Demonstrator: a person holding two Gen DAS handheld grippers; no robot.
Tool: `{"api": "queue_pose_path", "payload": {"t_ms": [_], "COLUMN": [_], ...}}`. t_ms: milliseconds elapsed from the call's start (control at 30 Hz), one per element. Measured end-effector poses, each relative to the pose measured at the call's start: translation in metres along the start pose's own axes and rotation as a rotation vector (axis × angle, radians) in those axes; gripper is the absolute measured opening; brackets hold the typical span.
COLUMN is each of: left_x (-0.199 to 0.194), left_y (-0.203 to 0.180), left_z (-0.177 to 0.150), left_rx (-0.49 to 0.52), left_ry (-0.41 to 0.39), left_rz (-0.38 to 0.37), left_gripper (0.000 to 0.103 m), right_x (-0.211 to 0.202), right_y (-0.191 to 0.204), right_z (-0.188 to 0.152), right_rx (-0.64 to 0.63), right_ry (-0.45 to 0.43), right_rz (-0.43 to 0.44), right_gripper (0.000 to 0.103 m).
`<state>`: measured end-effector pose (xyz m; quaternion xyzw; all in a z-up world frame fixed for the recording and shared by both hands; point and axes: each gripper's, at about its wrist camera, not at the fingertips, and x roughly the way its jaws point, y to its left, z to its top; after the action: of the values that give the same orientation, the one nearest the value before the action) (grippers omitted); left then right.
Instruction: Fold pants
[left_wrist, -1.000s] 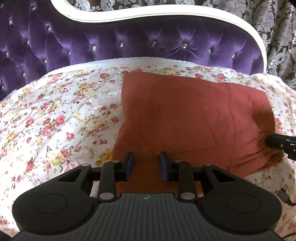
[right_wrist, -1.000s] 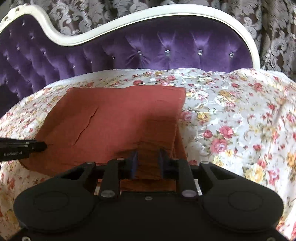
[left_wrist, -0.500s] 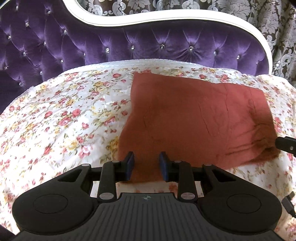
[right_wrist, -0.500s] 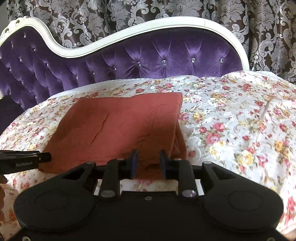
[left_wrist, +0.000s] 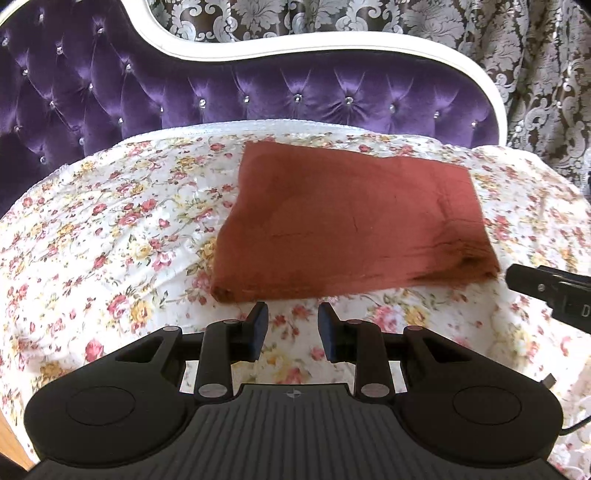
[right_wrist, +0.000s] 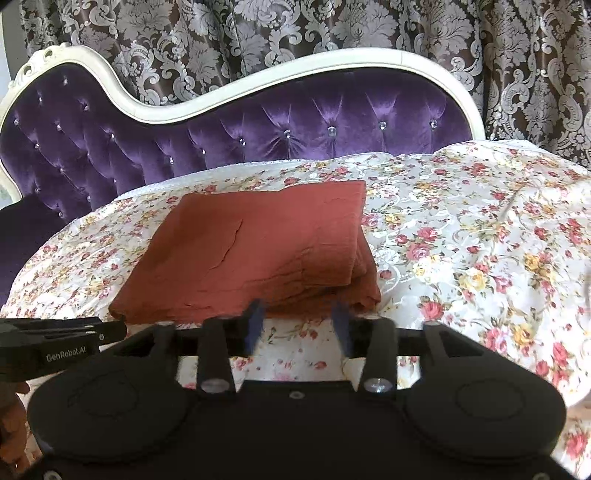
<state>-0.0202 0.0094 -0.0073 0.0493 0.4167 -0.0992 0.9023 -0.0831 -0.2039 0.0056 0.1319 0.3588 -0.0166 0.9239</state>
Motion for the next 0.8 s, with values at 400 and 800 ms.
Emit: {"api": "queue_pose_path", "payload": {"t_ms": [400, 800], "left_x": [-0.019, -0.020], "left_y": [-0.002, -0.002], "left_z": [-0.010, -0.011], "left_rx": [-0.027, -0.024], "left_ry": [-0.011, -0.001], "left_rz": [0.022, 0.040], "left_gripper": [0.030, 0.030], "right_x": [-0.016, -0.016], "right_y": [0.006, 0.011], "right_z": [-0.009, -0.010], "right_rx": [-0.027, -0.047], "right_ry": [-0.010, 0.001], "right_rz": [-0.025, -0.027], "right_gripper": [0.058, 0.058]}}
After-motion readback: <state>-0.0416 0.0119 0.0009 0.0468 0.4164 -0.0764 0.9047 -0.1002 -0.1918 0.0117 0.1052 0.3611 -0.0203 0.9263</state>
